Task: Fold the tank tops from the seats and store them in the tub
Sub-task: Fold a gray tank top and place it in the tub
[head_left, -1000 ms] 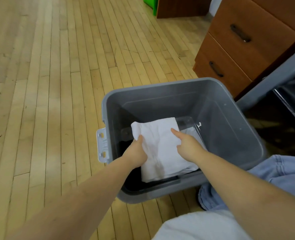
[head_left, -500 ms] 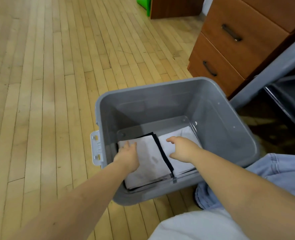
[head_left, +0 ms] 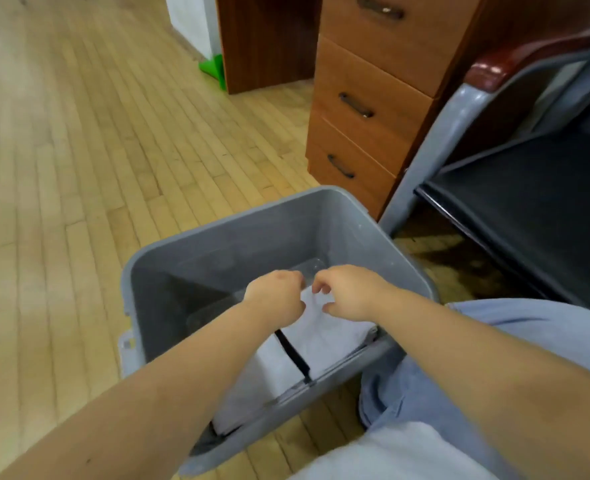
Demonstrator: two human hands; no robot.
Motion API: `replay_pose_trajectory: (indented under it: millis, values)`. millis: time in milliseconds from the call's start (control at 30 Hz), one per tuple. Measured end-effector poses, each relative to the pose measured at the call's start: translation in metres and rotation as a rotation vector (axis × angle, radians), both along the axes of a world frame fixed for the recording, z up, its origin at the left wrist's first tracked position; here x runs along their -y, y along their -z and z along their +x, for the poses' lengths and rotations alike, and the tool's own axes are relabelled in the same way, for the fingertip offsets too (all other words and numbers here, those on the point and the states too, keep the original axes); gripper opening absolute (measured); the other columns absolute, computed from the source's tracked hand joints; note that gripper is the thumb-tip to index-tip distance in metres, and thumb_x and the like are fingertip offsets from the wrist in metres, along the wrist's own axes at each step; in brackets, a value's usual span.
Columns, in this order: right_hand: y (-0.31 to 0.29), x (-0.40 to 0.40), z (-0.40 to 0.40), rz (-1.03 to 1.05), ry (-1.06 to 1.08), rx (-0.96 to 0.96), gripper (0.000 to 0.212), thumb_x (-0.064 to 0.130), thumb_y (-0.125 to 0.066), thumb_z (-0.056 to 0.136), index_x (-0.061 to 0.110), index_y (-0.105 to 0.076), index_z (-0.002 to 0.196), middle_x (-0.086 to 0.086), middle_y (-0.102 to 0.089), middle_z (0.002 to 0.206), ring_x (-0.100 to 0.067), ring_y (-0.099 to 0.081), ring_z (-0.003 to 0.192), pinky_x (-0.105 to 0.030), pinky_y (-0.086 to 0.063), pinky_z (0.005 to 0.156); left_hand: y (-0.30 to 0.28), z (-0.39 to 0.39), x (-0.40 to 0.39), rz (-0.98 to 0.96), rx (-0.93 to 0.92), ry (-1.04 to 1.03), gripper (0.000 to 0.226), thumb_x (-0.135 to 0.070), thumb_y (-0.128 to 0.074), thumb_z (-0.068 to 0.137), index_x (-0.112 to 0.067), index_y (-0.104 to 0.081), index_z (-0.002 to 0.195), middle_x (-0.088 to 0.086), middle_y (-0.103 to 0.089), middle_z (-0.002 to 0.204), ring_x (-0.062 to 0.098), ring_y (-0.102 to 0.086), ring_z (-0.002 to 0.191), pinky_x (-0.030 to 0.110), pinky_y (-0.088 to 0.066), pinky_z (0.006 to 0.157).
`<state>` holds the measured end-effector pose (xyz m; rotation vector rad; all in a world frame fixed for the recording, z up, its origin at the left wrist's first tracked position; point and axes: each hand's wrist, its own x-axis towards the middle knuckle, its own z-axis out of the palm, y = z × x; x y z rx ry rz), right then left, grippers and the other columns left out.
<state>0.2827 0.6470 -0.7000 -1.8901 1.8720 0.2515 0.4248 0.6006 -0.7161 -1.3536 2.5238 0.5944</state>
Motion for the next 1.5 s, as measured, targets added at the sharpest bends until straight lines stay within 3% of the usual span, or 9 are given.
replay_pose_trajectory:
  millis: [233, 333, 433, 567, 767, 1167, 1333, 1500]
  values:
    - [-0.097, -0.066, -0.115, -0.166, 0.256, -0.179, 0.035, 0.032, -0.063, 0.086, 0.028, -0.055, 0.120, 0.004, -0.061, 0.117, -0.019, -0.056, 0.104, -0.032, -0.047, 0.081, -0.085, -0.117, -0.024, -0.114, -0.151, 0.303, 0.036, -0.032, -0.054, 0.094, -0.023, -0.052, 0.129, 0.000, -0.056, 0.131, 0.021, -0.053, 0.120, 0.032, -0.045, 0.090]
    - [-0.130, -0.117, -0.162, -0.251, 0.437, -0.179, 0.037, 0.039, -0.065, 0.085, 0.033, -0.054, 0.120, 0.007, -0.060, 0.114, -0.015, -0.056, 0.097, -0.033, -0.050, 0.082, -0.125, -0.173, -0.047, -0.158, -0.247, 0.414, 0.038, -0.032, -0.055, 0.094, -0.022, -0.052, 0.131, 0.001, -0.056, 0.133, 0.022, -0.052, 0.121, 0.035, -0.045, 0.097]
    - [-0.142, -0.174, -0.203, -0.324, 0.610, -0.140, 0.038, 0.039, -0.067, 0.086, 0.037, -0.053, 0.121, 0.014, -0.057, 0.110, -0.008, -0.056, 0.099, -0.026, -0.048, 0.079, -0.146, -0.225, -0.078, -0.187, -0.350, 0.500, 0.038, -0.033, -0.056, 0.094, -0.028, -0.051, 0.132, -0.004, -0.056, 0.132, 0.017, -0.052, 0.119, 0.034, -0.046, 0.100]
    - [-0.138, -0.254, -0.246, -0.317, 0.761, -0.158, 0.038, 0.042, -0.065, 0.087, 0.037, -0.052, 0.123, 0.017, -0.056, 0.111, -0.005, -0.052, 0.097, -0.024, -0.045, 0.080, -0.145, -0.289, -0.135, -0.201, -0.409, 0.635, 0.034, -0.032, -0.056, 0.094, -0.029, -0.053, 0.128, -0.008, -0.057, 0.128, 0.014, -0.054, 0.114, 0.034, -0.048, 0.098]
    - [-0.129, -0.368, -0.290, -0.210, 0.945, -0.220, 0.040, 0.043, -0.063, 0.087, 0.033, -0.052, 0.125, 0.014, -0.058, 0.117, -0.009, -0.055, 0.107, -0.026, -0.046, 0.086, -0.130, -0.366, -0.228, -0.150, -0.306, 0.901, 0.034, -0.034, -0.055, 0.095, -0.029, -0.053, 0.128, -0.007, -0.056, 0.126, 0.015, -0.053, 0.115, 0.034, -0.046, 0.097]
    - [-0.109, -0.499, -0.328, -0.456, 1.322, 0.039, 0.043, 0.037, -0.071, 0.083, 0.030, -0.058, 0.124, 0.014, -0.060, 0.107, -0.003, -0.054, 0.091, -0.024, -0.048, 0.087, -0.114, -0.455, -0.369, -0.003, -0.364, 1.050, 0.030, -0.035, -0.061, 0.090, -0.035, -0.058, 0.119, -0.017, -0.059, 0.118, 0.003, -0.055, 0.108, 0.024, -0.047, 0.091]
    - [-0.115, -0.565, -0.339, -0.585, 1.541, 0.138, 0.034, 0.032, -0.076, 0.079, 0.031, -0.062, 0.110, 0.016, -0.061, 0.096, 0.001, -0.058, 0.084, -0.020, -0.050, 0.081, -0.117, -0.487, -0.401, 0.038, -0.386, 1.119, 0.031, -0.034, -0.062, 0.090, -0.034, -0.058, 0.120, -0.016, -0.059, 0.118, 0.002, -0.054, 0.107, 0.018, -0.044, 0.089]
    - [-0.115, -0.621, -0.348, -0.799, 1.781, 0.110, 0.023, 0.028, -0.078, 0.077, 0.032, -0.061, 0.092, 0.012, -0.063, 0.093, 0.001, -0.056, 0.077, -0.017, -0.045, 0.072, -0.134, -0.517, -0.441, 0.011, -0.426, 1.233, 0.040, -0.034, -0.063, 0.090, -0.034, -0.052, 0.128, -0.013, -0.054, 0.124, 0.004, -0.052, 0.109, 0.020, -0.043, 0.090]
